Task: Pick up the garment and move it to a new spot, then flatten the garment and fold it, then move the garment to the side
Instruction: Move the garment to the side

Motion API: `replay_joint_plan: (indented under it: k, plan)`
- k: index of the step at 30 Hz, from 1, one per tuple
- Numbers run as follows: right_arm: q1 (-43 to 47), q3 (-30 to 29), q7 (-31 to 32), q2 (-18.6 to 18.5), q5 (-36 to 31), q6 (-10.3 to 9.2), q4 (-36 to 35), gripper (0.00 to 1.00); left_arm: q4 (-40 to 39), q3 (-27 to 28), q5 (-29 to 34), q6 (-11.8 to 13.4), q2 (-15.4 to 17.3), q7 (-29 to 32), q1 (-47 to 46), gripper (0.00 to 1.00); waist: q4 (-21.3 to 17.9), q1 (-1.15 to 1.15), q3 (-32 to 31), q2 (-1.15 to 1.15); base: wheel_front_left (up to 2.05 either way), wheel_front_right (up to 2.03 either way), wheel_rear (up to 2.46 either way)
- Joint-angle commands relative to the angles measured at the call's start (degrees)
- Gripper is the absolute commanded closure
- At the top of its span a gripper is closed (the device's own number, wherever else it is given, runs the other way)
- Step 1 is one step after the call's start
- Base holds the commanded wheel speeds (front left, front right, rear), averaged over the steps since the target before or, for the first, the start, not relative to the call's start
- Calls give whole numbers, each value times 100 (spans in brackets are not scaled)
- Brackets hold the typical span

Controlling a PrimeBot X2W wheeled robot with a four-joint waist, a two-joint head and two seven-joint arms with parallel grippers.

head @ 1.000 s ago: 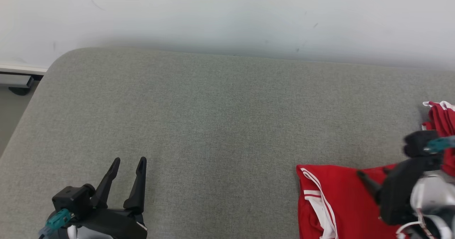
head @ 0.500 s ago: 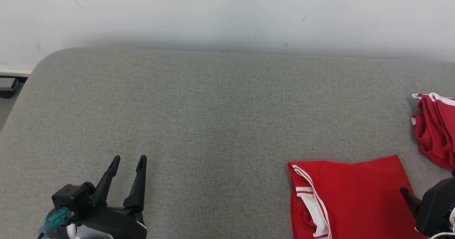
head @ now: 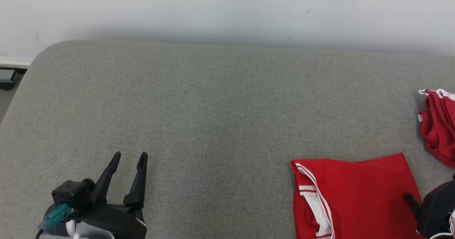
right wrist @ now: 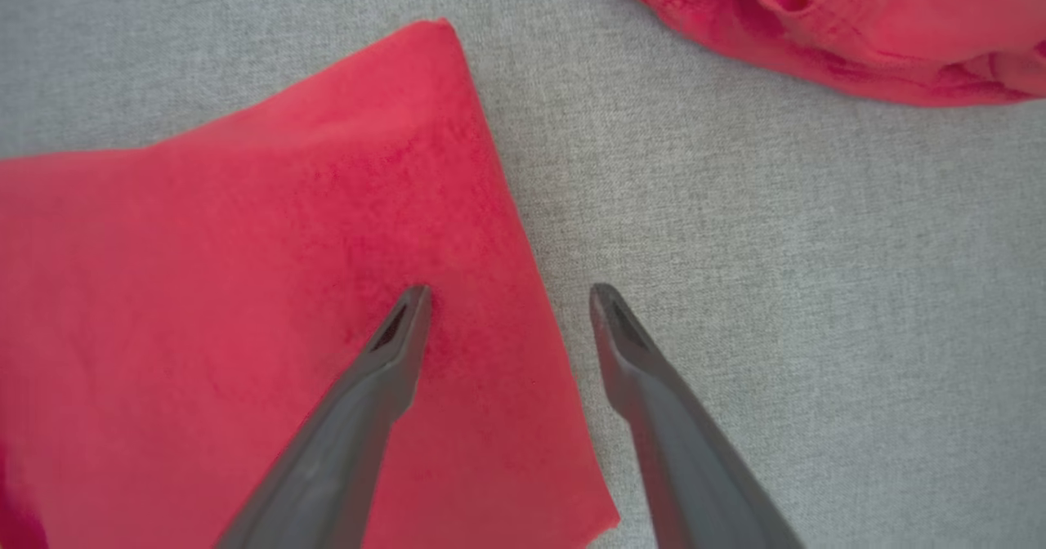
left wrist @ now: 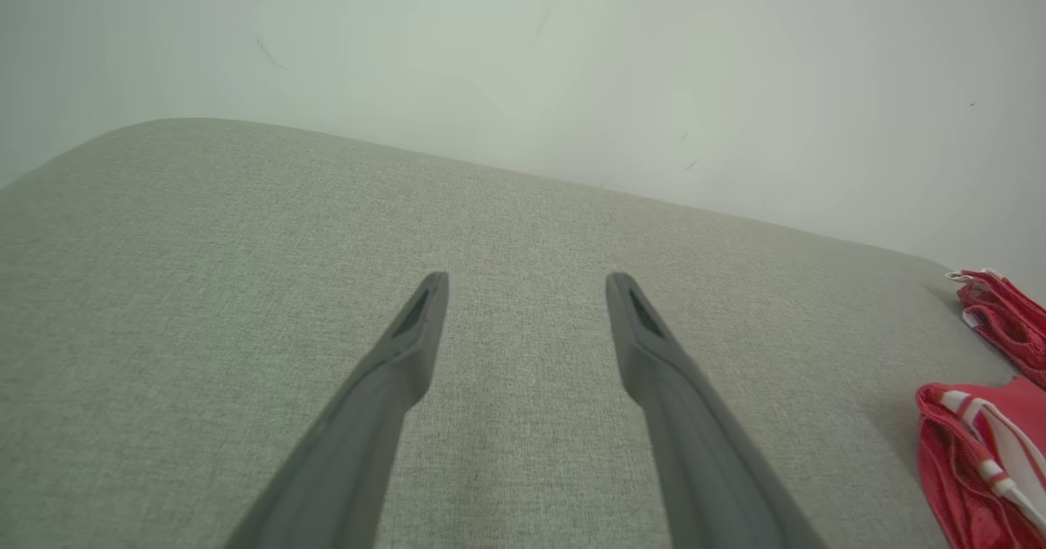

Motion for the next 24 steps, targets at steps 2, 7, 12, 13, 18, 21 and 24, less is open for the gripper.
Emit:
replay_joint_plan:
  k: [2,7,12,13,18,21,24]
  plan:
    - [-70,-40,-53,-14,-91,-12,76,0,-41,-7,59,20,55,10,-58,0,30,0,44,0,0,0,0]
    - [-150,-91,-158,-13,-148,-11,302,0,-58,-19,53,15,82,23,-94,0,68,0,101,0,0,0,0]
    - [-256,-69,-184,-57,-181,-11,535,0,-77,-38,62,23,90,52,-141,0,118,0,162,0,0,0,0]
    - [-278,-60,-193,-75,-172,-11,611,0,-77,-38,63,23,95,52,-155,0,131,0,174,0,0,0,0]
    - [-388,18,-236,-258,-90,-12,912,5,-102,-53,75,59,111,73,-169,0,205,0,221,0,0,0,0]
    - [-422,150,-222,-416,-22,-12,1040,60,-120,-53,66,70,125,82,-166,0,239,0,232,0,0,0,0]
    - [-447,376,-279,-621,2,-12,1045,100,-128,-60,60,78,127,81,-166,0,269,0,242,0,0,0,0]
